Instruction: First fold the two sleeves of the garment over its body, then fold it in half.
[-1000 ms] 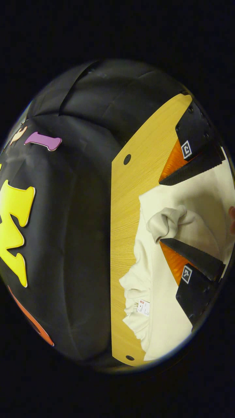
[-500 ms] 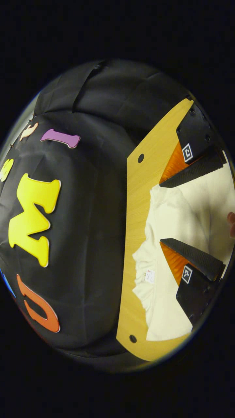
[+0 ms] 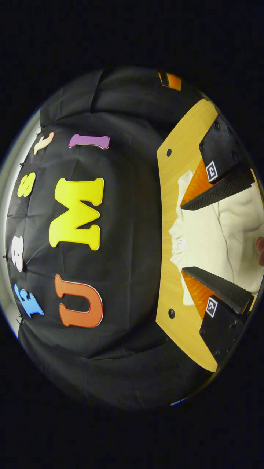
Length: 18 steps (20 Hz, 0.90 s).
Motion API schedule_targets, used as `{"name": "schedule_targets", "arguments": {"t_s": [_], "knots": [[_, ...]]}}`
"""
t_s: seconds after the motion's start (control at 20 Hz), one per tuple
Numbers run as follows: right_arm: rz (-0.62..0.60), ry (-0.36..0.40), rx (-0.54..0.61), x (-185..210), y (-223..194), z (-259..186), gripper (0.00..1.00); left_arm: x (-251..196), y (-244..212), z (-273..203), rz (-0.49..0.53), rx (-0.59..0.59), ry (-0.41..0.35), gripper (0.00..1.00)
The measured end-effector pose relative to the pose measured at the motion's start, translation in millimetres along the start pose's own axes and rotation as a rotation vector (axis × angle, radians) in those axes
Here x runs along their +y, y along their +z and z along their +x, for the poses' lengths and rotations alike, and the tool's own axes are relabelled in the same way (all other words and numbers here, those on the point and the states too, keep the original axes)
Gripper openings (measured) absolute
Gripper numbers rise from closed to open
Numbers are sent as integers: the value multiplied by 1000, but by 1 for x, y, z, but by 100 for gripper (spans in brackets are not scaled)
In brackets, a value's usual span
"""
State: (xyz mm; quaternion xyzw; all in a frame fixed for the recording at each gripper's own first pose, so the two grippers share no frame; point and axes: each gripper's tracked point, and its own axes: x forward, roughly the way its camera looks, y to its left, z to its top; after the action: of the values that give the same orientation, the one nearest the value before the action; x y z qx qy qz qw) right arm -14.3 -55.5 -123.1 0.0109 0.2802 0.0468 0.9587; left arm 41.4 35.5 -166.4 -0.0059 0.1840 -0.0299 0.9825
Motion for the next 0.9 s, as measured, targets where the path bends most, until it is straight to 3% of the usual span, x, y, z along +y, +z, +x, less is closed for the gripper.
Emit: {"name": "schedule_targets", "arguments": {"t_s": [0.25, 0.5, 0.75, 0.9], "knots": [[-47, 45, 94, 18, -30, 21, 95, 44, -47, -38, -18, 107, 60, 98], [-73, 42, 189, 10, -73, 33, 95, 77, -114, -69, -71, 263, 91, 98], [-41, 15, 318, -4, -133, 39, 95, 87, -183, -99, -134, 454, 90, 98], [-19, 6, 391, -7, -164, 45, 95, 67, -202, -107, -231, 522, 65, 98]]}}
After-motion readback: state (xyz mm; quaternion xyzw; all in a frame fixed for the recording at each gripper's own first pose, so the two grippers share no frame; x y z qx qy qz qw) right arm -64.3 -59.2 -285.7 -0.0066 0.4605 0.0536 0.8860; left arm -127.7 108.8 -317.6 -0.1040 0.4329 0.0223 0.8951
